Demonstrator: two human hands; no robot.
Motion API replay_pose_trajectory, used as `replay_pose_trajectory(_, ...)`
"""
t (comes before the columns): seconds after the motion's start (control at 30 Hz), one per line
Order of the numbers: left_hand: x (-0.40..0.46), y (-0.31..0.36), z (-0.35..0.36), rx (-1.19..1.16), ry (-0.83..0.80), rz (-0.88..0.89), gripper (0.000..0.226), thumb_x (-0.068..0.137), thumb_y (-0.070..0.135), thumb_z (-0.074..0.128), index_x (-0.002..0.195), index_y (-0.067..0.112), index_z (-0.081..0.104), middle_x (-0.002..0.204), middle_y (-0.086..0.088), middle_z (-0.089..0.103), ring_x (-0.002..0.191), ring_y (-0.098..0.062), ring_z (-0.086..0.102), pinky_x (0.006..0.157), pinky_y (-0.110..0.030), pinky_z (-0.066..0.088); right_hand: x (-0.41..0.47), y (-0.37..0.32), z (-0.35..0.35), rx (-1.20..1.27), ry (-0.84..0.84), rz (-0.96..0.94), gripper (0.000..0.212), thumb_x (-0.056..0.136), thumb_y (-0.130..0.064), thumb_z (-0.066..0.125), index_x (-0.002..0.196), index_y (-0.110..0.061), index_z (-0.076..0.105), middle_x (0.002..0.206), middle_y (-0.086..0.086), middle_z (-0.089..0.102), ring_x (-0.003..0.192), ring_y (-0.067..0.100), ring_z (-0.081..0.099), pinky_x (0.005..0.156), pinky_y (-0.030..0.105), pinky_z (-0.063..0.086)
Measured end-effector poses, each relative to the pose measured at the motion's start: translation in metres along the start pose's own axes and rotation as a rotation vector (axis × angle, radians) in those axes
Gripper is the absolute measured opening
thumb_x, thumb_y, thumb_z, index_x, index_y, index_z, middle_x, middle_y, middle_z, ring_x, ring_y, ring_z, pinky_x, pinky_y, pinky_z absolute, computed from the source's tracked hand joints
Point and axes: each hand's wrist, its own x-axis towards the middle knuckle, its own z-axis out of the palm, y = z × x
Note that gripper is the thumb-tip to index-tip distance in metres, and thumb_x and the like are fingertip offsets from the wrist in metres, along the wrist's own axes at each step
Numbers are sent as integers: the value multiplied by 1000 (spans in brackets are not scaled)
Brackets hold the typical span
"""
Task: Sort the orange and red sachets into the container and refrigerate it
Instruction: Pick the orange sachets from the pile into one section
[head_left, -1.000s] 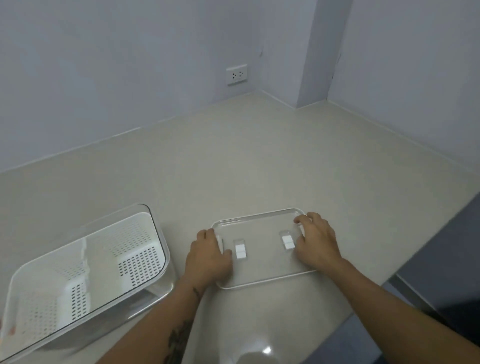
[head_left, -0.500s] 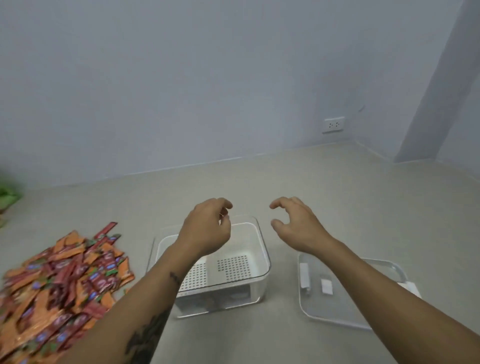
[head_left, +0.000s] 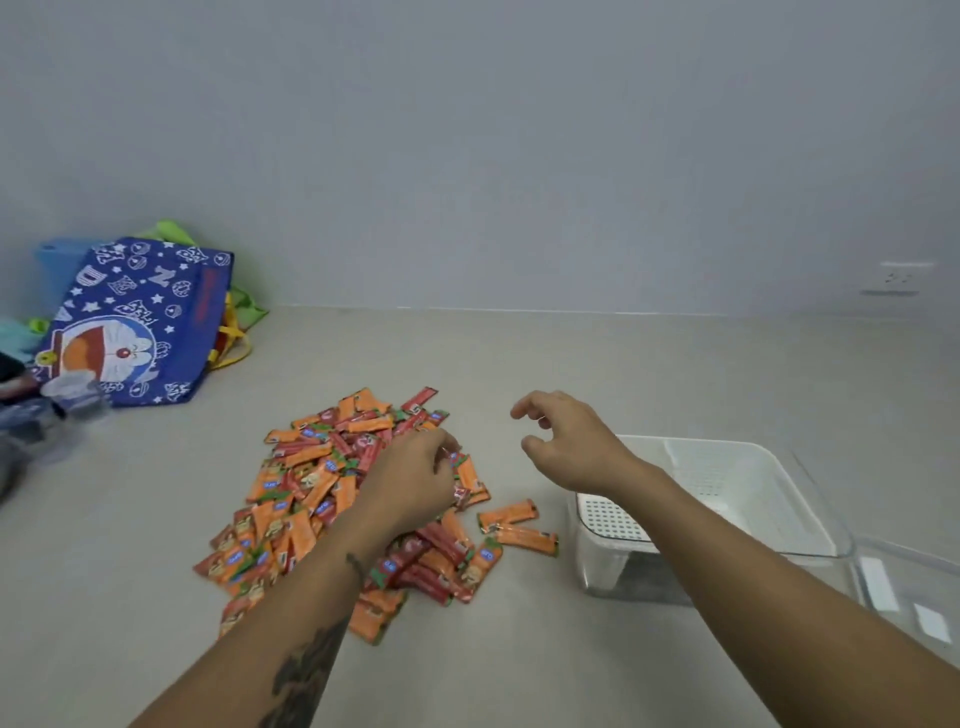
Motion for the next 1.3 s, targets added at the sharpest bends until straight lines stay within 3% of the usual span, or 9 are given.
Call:
replay_pose_trajectory(0.1,-5,-31,-2,20,-66,0,33,96,18,46,125,17,61,112,-5,68,87,-24,64,70,-30,48,13,-17,30,-46,-64,28,37,88,-18,57,125,-26,57,123,1,53,111,15,50,94,33,43)
replay_pose_trajectory(0.2,-2,-52,2,15,-144,14,31,97,20,45,125,21,60,108,-5,67,68,-18,54,62,-30,43,23,-21,53,-125,-185,91,44,87,-16,57,130,-25,54,127,4,50,117,21,51,96,34,43)
replay_pose_trajectory(0.3,3,-67,11,-30,-186,34,31,97,19,45,124,22,60,111,-5,66,83,-24,60,69,-31,46,31,-11,78,-251,-332,195,55,86,-18,60,139,-23,47,136,8,47,125,26,48,101,37,43)
replay_pose_trajectory(0.43,6,-79,37,28,-294,107,38,92,18,49,128,23,59,126,1,58,114,-21,52,98,-36,46,29,15,110,-406,-428,302,65,87,-31,62,147,-24,37,143,8,40,131,31,39,105,44,41)
replay_pose_trajectory(0.6,2,-85,73,233,-362,247,40,89,26,49,129,24,54,123,1,54,114,-22,45,100,-39,39,13,39,136,-527,-402,296,53,86,-30,59,134,-22,40,130,8,40,122,32,41,97,48,45)
replay_pose_trajectory(0.83,0,-91,82,284,-252,251,21,87,30,42,96,22,59,98,4,59,93,-18,47,88,-38,41,9,54,148,-540,-341,353,39,87,-45,51,116,-19,44,121,8,50,114,31,49,92,46,46)
replay_pose_trajectory(0.9,3,-89,80,274,-212,222,20,92,29,41,100,23,58,95,4,63,89,-19,51,87,-40,42,11,53,150,-482,-337,404,36,87,-43,54,114,-20,46,120,7,53,111,31,53,90,43,47)
replay_pose_trajectory(1.07,9,-85,85,423,-330,272,50,89,17,51,138,26,44,115,-2,61,106,-26,53,94,-43,38,11,43,145,-239,-205,462,16,80,-19,51,95,-18,52,99,8,62,90,31,60,73,37,49)
replay_pose_trajectory(1.3,11,-84,84,434,-236,336,26,89,24,58,115,20,56,120,-4,46,114,-25,41,95,-41,35,-2,32,144,-97,-154,469,15,78,-16,47,89,-24,53,87,0,63,82,26,59,69,36,50)
